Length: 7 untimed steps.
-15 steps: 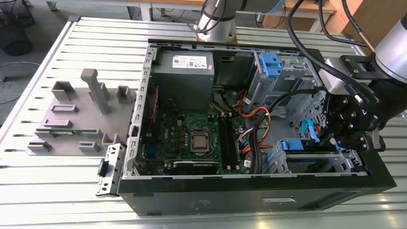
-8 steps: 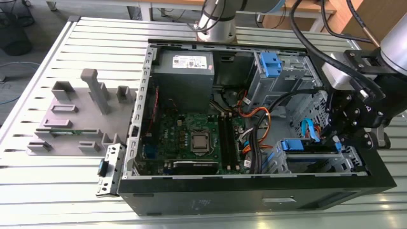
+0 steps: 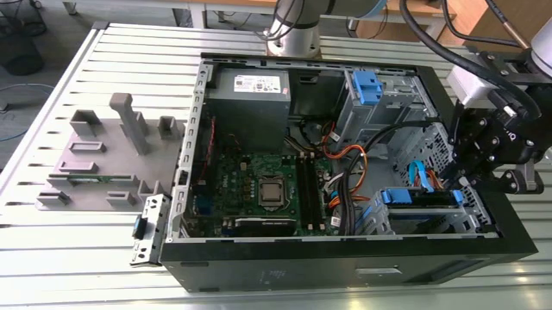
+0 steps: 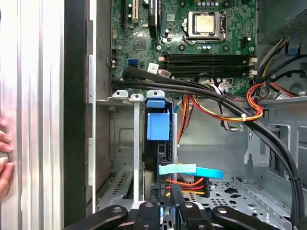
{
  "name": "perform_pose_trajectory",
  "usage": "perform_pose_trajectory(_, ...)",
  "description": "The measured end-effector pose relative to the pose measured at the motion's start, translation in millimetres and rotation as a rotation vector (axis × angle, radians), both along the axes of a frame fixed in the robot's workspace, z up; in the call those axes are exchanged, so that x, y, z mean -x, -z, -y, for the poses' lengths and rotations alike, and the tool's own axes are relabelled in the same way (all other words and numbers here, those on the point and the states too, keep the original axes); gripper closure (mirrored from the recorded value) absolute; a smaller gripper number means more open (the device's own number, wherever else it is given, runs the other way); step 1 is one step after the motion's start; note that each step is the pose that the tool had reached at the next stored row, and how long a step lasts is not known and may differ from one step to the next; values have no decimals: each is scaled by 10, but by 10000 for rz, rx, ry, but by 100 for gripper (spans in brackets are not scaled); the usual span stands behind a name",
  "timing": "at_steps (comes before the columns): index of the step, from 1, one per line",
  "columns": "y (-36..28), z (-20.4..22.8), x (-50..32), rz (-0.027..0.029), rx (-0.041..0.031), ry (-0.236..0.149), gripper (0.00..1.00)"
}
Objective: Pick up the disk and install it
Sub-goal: 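Insert the second disk wire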
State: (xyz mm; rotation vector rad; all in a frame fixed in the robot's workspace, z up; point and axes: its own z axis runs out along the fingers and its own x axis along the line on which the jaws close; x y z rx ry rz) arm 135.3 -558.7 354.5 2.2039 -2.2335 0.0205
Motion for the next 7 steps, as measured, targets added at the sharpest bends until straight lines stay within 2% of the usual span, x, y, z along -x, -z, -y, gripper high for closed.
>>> perform_pose_trajectory(7,-14,0,0,0,-1,0,76)
